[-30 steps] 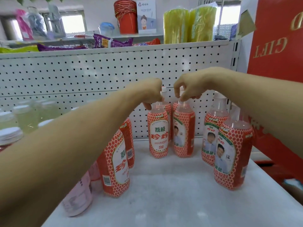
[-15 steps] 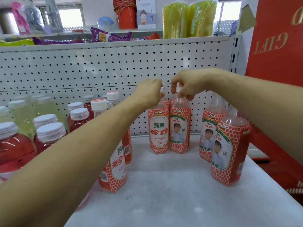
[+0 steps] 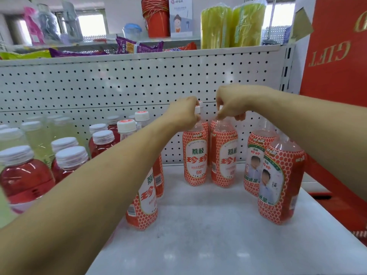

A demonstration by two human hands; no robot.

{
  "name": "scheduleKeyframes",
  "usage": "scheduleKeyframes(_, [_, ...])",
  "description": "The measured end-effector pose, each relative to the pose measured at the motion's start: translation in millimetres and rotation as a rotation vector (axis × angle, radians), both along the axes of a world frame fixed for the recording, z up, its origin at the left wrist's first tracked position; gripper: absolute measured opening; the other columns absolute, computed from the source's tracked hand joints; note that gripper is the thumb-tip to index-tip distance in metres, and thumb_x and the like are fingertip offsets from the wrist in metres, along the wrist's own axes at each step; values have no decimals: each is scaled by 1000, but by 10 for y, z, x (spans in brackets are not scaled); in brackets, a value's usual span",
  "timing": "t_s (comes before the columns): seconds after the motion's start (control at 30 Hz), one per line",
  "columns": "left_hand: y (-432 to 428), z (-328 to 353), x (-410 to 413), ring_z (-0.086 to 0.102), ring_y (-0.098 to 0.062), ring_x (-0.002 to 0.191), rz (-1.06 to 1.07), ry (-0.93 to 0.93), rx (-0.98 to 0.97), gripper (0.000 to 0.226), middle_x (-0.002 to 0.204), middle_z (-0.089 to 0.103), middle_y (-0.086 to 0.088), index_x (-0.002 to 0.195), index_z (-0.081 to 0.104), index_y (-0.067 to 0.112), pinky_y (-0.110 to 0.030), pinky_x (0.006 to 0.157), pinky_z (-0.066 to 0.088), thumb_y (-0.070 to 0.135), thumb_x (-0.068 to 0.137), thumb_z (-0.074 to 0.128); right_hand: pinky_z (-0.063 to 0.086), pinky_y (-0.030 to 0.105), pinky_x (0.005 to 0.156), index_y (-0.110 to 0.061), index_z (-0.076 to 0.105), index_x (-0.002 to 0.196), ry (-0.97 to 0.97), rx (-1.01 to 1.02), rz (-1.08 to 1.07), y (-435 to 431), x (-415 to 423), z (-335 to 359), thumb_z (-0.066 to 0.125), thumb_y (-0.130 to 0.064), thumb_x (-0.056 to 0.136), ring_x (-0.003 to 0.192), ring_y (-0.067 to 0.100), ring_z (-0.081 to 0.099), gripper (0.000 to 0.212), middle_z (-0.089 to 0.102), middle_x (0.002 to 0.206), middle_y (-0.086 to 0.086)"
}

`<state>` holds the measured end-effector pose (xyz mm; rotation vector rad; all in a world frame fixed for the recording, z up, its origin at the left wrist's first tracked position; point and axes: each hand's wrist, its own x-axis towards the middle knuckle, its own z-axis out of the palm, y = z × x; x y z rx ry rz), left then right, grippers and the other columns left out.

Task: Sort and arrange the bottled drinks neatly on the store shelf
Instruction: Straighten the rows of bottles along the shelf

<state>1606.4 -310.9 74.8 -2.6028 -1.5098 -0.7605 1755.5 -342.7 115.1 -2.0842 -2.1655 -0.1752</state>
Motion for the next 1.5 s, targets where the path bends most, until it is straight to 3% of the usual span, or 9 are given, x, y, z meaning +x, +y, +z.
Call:
scheduleKeyframes(0.2, [-23,-77,6,61,-25,107,-26,-179,-64,41,124,62,-11,137,47,12,-40,92,52,16,98,59,62,43,70,0,54,105,129,23,-48,-14,-71,-90,69,-29,92,67,28,72,36,68,81,17])
scheduleKeyframes(0.33, [-64,-413,2,59,-26,115,-82,-536,-210,61,140,50,-10,149,23,19,-49,99,50,15,98,57,45,29,55,-4,33,142,225,65,-110,-109,-161,-220,68,-24,93,84,25,61,64,56,123,18])
scheduleKeyframes(0.47, [-151,-1047,89,50,-26,131,-27,-754,-299,84,151,38,-7,152,14,32,-54,105,45,17,89,68,46,42,93,-13,-10,154,560,307,-134,-216,-279,-693,56,-4,91,126,37,42,91,16,154,19])
scheduleKeyframes(0.6, [-48,-1600,95,60,-26,114,57,-784,-375,88,131,53,-4,144,29,28,-50,95,54,29,70,78,10,41,120,-17,-22,153,799,375,-159,-258,-368,-1323,54,6,87,150,31,4,104,-3,164,11])
scheduleKeyframes(0.73, [-101,-1684,52,58,-24,117,50,-740,-369,79,132,53,-2,143,32,24,-46,99,52,21,79,78,32,42,110,-23,-7,155,903,405,-211,-150,-257,-1563,70,-8,86,143,31,28,104,20,156,10])
scheduleKeyframes(0.97, [-82,-1704,76,55,-24,122,53,-713,-338,74,136,50,-5,145,32,18,-39,101,48,16,85,74,37,44,106,-20,10,149,883,487,-211,-48,-243,-1605,74,-12,83,134,33,37,93,32,145,14])
scheduleKeyframes(1.23, [-325,-1511,85,35,-32,140,29,-551,-342,98,153,28,-13,157,3,17,-50,111,39,37,88,70,9,41,120,-19,-9,157,724,476,-108,-384,-370,-1579,61,-15,94,151,24,-2,93,-4,164,5])
scheduleKeyframes(1.4, [-943,-1368,-127,30,-15,142,-98,-491,-20,85,153,34,0,156,19,18,-35,119,29,35,90,70,26,32,115,-17,49,141,624,769,116,-974,-407,-1546,58,-10,93,141,21,31,50,37,151,4])
scheduleKeyframes(1.5, [-1267,-1407,-276,31,-8,138,-134,-504,147,72,149,38,2,152,30,17,-11,112,18,27,92,69,31,33,111,-12,60,128,590,991,180,-1282,-338,-1609,61,-7,88,129,22,42,40,50,137,6])
